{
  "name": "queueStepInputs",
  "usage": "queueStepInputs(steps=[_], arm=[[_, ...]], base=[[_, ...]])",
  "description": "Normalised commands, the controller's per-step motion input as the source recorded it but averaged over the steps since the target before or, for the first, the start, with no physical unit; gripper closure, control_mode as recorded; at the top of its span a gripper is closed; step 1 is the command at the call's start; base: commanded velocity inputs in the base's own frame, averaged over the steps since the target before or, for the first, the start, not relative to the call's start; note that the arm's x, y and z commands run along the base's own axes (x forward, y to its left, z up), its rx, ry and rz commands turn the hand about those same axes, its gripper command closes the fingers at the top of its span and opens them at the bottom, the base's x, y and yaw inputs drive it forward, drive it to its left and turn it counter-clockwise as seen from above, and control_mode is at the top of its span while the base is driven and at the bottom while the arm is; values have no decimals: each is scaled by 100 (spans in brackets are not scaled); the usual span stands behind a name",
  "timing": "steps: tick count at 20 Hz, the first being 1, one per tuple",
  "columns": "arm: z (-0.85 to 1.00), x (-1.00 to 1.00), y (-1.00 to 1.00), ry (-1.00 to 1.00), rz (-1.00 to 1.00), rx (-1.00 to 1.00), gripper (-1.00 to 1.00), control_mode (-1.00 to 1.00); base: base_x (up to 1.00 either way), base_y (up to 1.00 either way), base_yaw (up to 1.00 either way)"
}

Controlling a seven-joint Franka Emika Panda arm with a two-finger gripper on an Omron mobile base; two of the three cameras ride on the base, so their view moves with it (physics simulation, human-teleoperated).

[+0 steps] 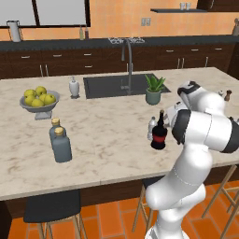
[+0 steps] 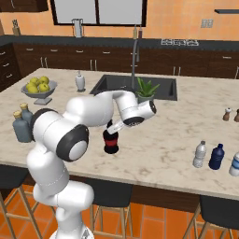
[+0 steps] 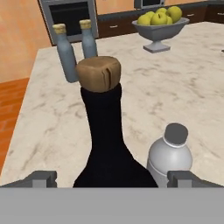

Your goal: Move the plastic bottles in the middle to the plastics group, and the glass bottles in the middle to the glass group.

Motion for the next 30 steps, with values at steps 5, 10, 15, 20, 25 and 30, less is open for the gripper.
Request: queueStepInputs(steps=[5, 10, 15, 20, 25, 30], arm=[[-4, 3, 9, 0, 0, 0, -100, -100], [-1, 0, 9, 0, 0, 0, -100, -100], [-2, 0, 10, 0, 0, 0, -100, -100], [0, 0, 2, 0, 0, 0, 100, -100], [0, 0, 0, 0, 0, 0, 100, -100], [0, 0, 0, 0, 0, 0, 100, -100]], base=[[0, 0, 0], [0, 0, 0], [0, 0, 0], [0, 0, 0], [0, 0, 0], [0, 0, 0]])
